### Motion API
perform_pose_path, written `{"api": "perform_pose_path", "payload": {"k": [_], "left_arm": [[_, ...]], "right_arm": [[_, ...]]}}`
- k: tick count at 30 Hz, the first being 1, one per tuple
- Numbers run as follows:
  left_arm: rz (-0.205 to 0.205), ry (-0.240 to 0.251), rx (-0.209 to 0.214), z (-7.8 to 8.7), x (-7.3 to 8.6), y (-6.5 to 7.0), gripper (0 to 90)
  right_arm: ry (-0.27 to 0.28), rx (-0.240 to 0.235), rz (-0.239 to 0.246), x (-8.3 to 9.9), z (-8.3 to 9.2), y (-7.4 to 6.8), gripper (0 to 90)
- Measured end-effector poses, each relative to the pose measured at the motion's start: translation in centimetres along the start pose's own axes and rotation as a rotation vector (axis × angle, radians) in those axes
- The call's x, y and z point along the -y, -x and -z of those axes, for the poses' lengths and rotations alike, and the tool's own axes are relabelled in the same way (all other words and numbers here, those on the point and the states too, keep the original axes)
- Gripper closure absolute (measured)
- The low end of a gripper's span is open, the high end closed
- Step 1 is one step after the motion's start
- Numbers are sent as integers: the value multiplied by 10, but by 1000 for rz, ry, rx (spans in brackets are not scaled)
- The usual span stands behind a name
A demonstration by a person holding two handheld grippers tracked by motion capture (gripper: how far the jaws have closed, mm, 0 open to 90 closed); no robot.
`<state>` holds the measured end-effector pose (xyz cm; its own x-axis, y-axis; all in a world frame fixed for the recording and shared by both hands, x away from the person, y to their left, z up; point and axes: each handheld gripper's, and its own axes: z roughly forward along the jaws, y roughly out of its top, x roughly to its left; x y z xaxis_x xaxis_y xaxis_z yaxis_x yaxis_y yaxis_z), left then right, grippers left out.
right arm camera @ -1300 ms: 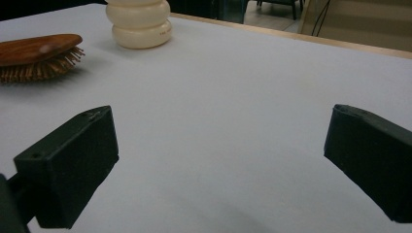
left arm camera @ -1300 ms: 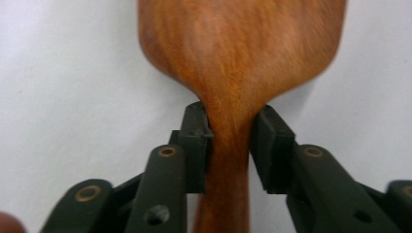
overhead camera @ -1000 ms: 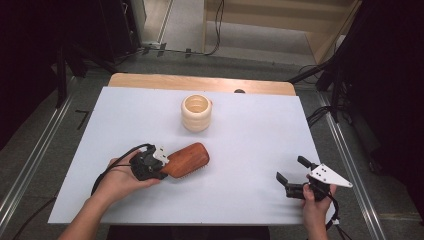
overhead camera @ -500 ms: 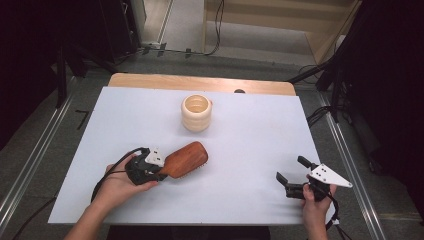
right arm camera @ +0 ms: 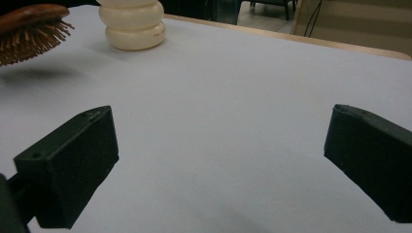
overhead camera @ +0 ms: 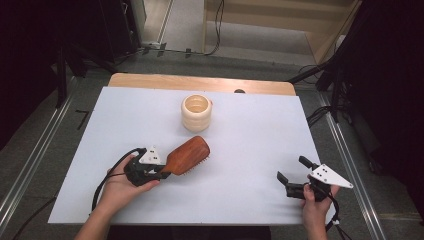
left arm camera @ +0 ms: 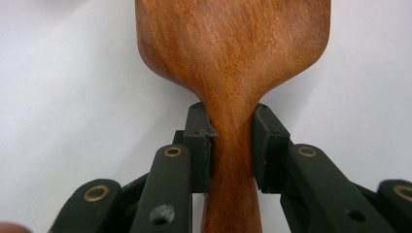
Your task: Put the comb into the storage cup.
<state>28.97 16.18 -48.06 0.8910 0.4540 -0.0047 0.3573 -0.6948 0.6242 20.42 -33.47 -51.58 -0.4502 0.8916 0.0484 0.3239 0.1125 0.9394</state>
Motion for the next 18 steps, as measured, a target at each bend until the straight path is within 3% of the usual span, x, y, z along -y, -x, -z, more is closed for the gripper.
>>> {"api": "perform_pose_path", "payload": {"k": [10,18], "left_arm": [[19,115,1,2,1,1,724],[68,195,-19,3,5,5,724]], "right_arm": [[-1,19,-2,-2,2,0,0],[9,11,-8,-11,1,-9,0]]}}
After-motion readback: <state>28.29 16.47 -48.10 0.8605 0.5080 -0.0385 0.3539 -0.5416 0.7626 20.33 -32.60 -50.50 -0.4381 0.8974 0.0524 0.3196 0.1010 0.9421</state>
